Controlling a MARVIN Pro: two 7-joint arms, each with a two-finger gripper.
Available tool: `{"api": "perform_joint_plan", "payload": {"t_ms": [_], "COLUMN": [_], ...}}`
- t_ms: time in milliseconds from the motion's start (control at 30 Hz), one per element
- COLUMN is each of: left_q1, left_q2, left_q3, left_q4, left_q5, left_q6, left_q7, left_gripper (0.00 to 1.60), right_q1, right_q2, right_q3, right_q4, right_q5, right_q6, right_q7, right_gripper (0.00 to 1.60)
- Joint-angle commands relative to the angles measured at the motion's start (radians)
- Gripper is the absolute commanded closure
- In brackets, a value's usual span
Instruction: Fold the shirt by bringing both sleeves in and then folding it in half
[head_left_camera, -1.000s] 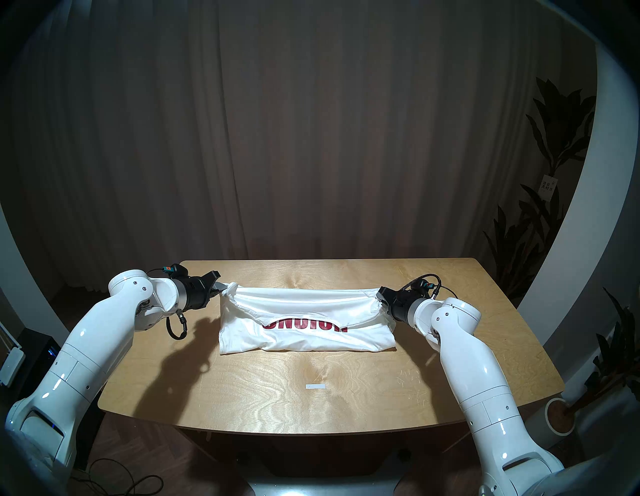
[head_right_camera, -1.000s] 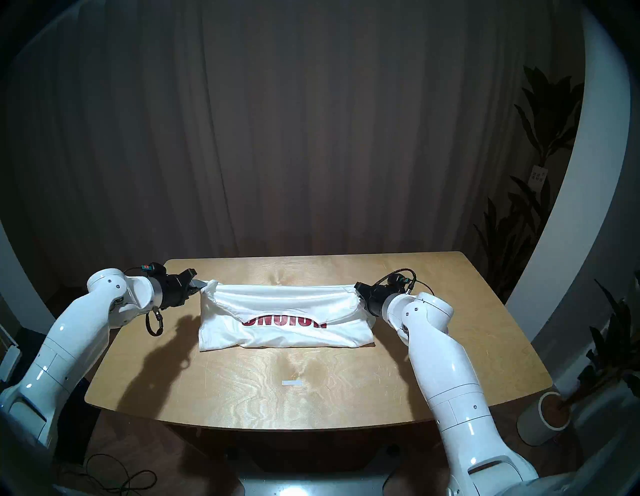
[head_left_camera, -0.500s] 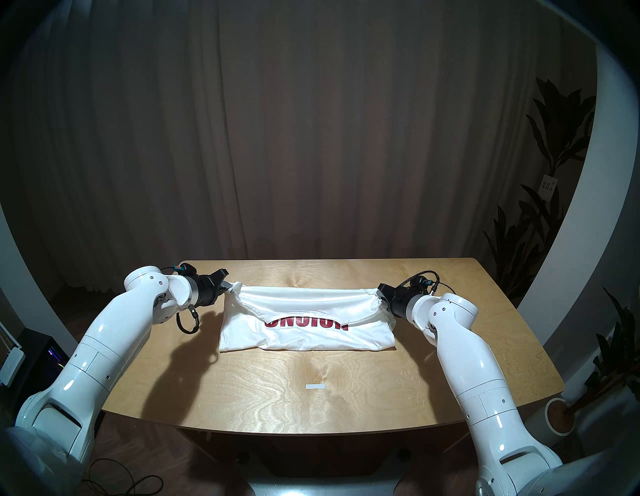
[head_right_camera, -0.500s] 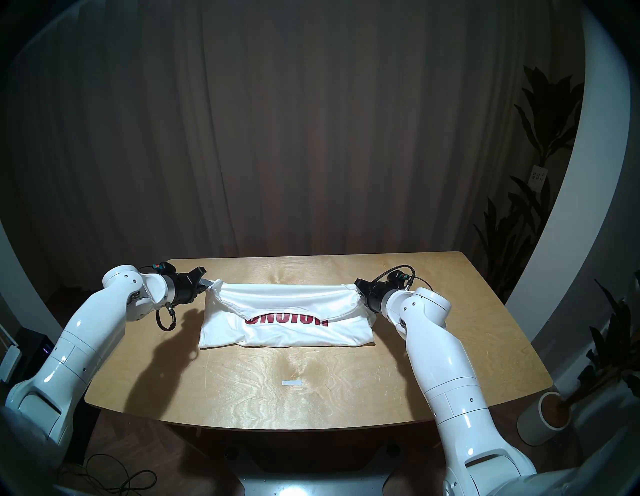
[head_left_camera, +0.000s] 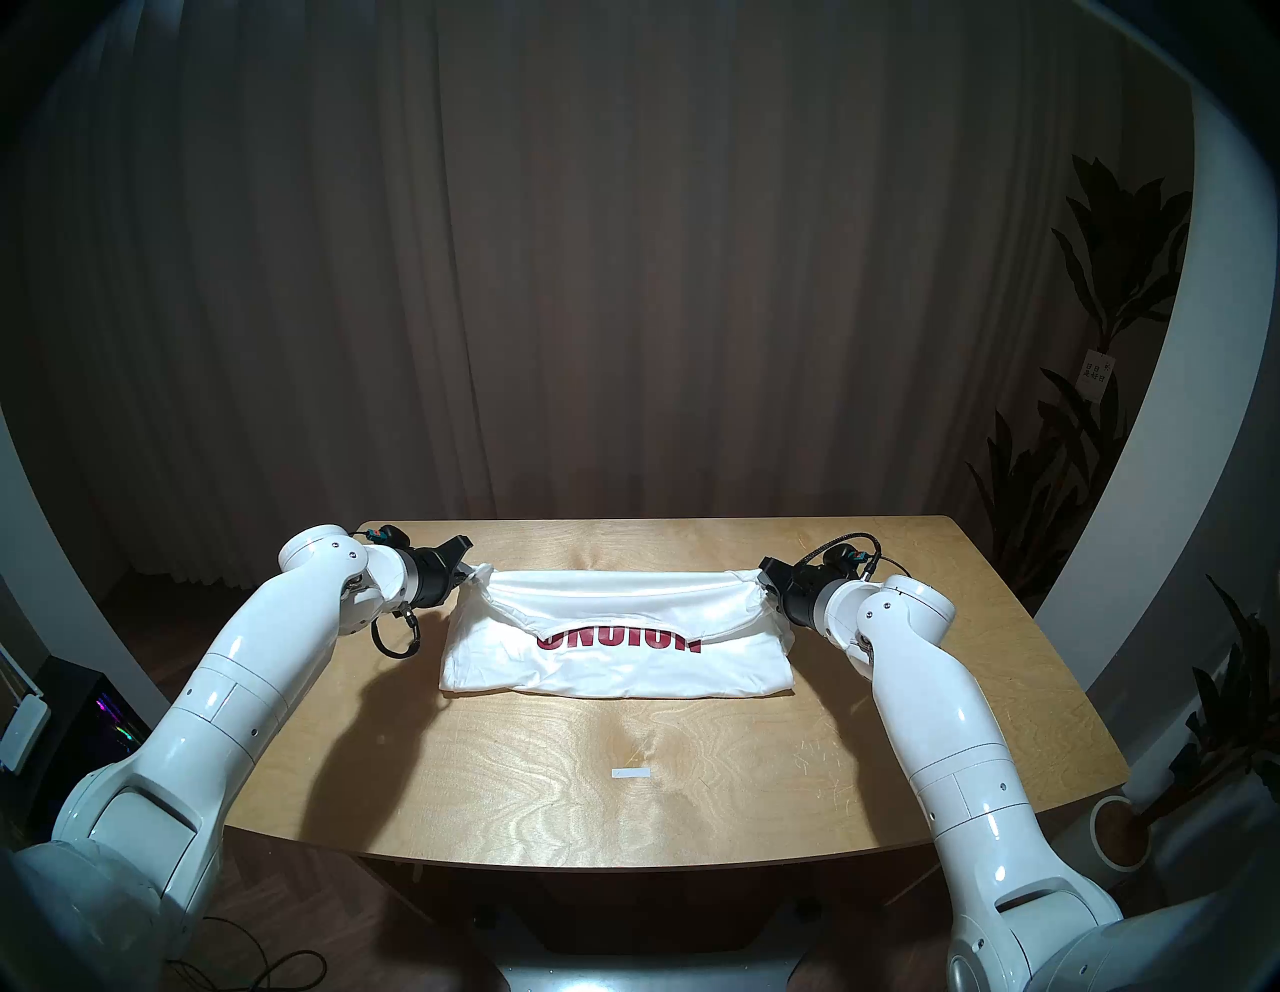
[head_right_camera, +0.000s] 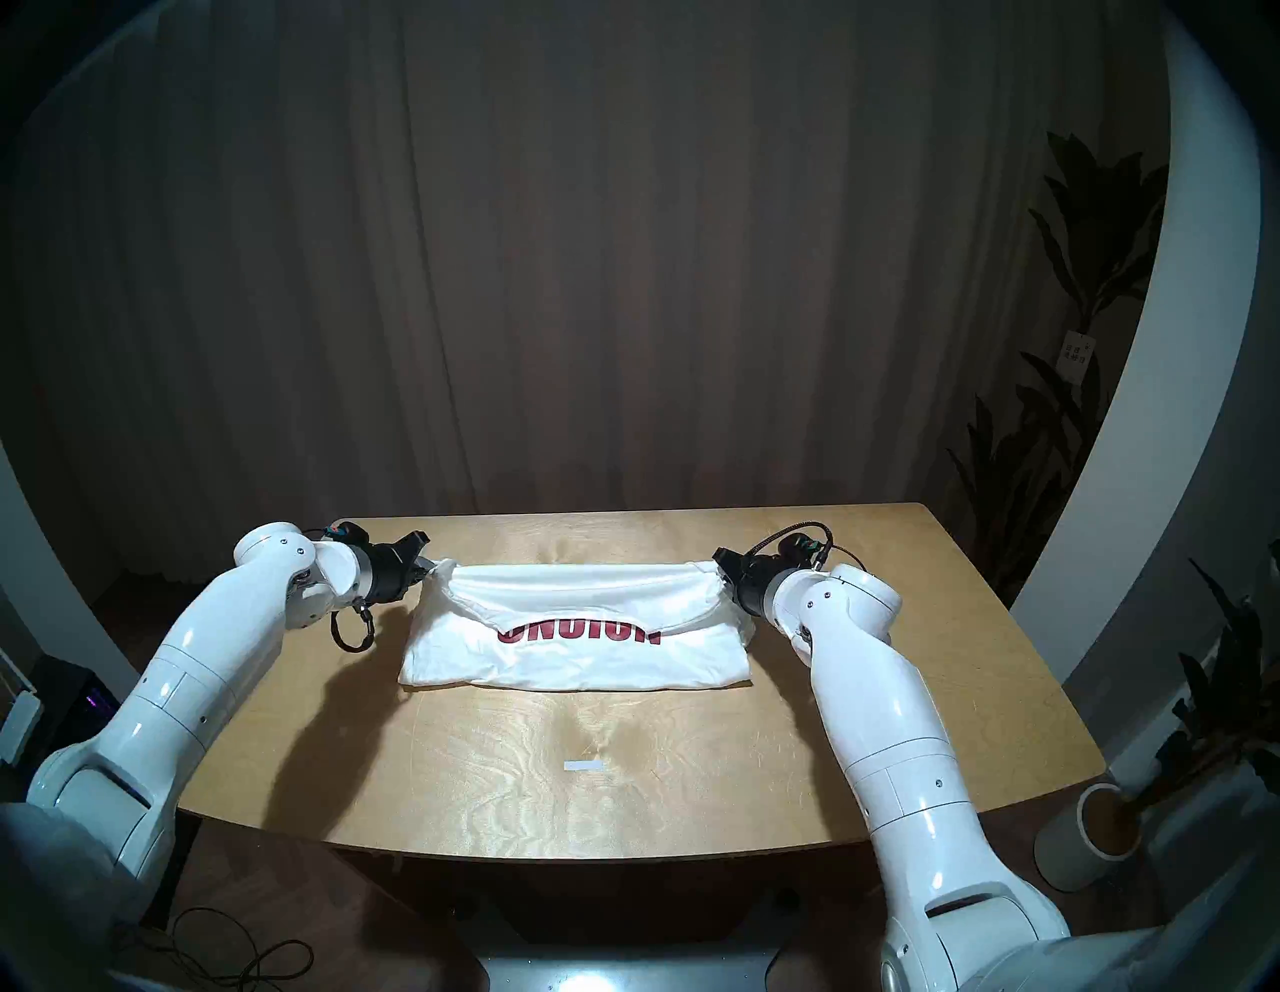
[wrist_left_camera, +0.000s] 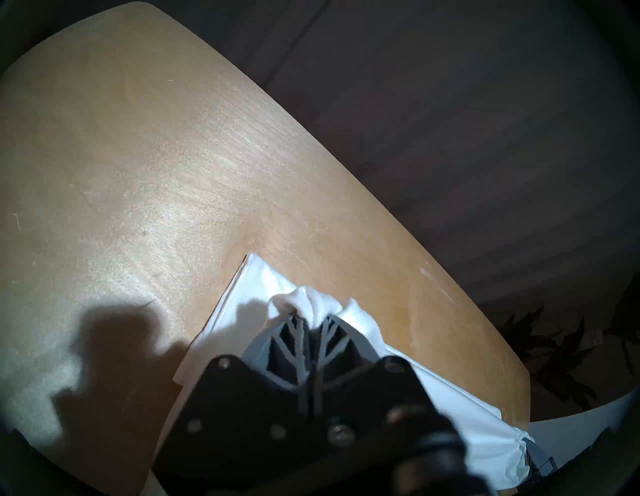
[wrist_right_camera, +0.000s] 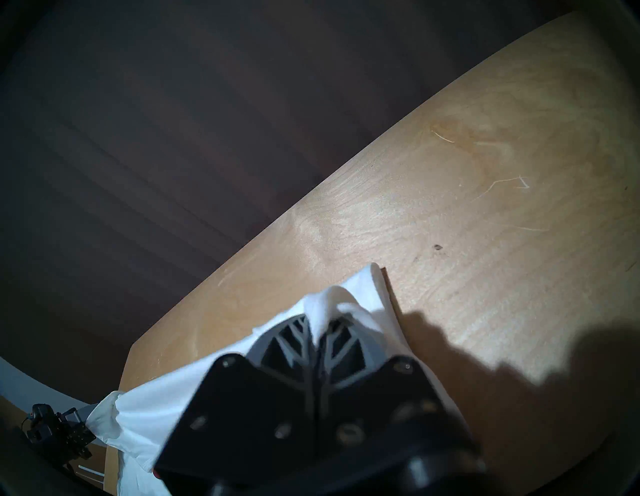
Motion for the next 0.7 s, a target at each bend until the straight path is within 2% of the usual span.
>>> {"api": "perform_joint_plan", "payload": {"t_ms": [0, 133, 167, 200, 233, 300, 333, 400, 500, 533, 567, 667], "left_q1": [-0.1, -0.124, -0.129, -0.134, -0.141, -0.153, -0.157, -0.167, -0.185, -0.189, -0.196, -0.215], "left_q2": [-0.033, -0.048, -0.051, -0.054, -0.058, -0.065, -0.067, -0.073, -0.081, -0.082, -0.083, -0.081], "left_q3": [0.003, 0.013, 0.015, 0.017, 0.02, 0.025, 0.027, 0.031, 0.039, 0.041, 0.042, 0.046], "left_q4": [0.043, 0.085, 0.095, 0.103, 0.116, 0.138, 0.146, 0.169, 0.206, 0.216, 0.229, 0.263], "left_q5": [0.021, 0.034, 0.037, 0.04, 0.044, 0.052, 0.055, 0.062, 0.076, 0.08, 0.085, 0.097], "left_q6": [-0.008, -0.009, -0.009, -0.009, -0.009, -0.009, -0.009, -0.009, -0.01, -0.011, -0.011, -0.011], "left_q7": [-0.001, 0.002, 0.003, 0.003, 0.003, 0.004, 0.005, 0.005, 0.004, 0.004, 0.003, 0.0], "left_gripper": [1.6, 1.6, 1.47, 0.91, 0.76, 0.72, 0.35, 0.0, 0.0, 0.0, 0.0, 0.0], "right_q1": [0.046, 0.057, 0.06, 0.062, 0.066, 0.072, 0.075, 0.082, 0.094, 0.097, 0.102, 0.116], "right_q2": [-0.009, -0.014, -0.015, -0.017, -0.019, -0.022, -0.024, -0.025, -0.03, -0.032, -0.033, -0.034], "right_q3": [0.004, 0.001, 0.0, 0.0, -0.001, -0.002, -0.003, -0.004, -0.006, -0.006, -0.006, -0.005], "right_q4": [0.008, 0.022, 0.026, 0.029, 0.033, 0.039, 0.041, 0.047, 0.055, 0.057, 0.059, 0.065], "right_q5": [0.001, 0.0, -0.001, -0.001, -0.001, -0.002, -0.002, -0.004, -0.005, -0.006, -0.006, -0.008], "right_q6": [-0.011, -0.011, -0.011, -0.012, -0.012, -0.012, -0.012, -0.012, -0.013, -0.014, -0.014, -0.016], "right_q7": [-0.001, -0.004, -0.005, -0.005, -0.006, -0.008, -0.008, -0.01, -0.012, -0.012, -0.012, -0.012], "right_gripper": [1.6, 1.6, 1.6, 1.6, 1.6, 1.6, 1.33, 1.34, 1.26, 1.05, 0.93, 0.0]}}
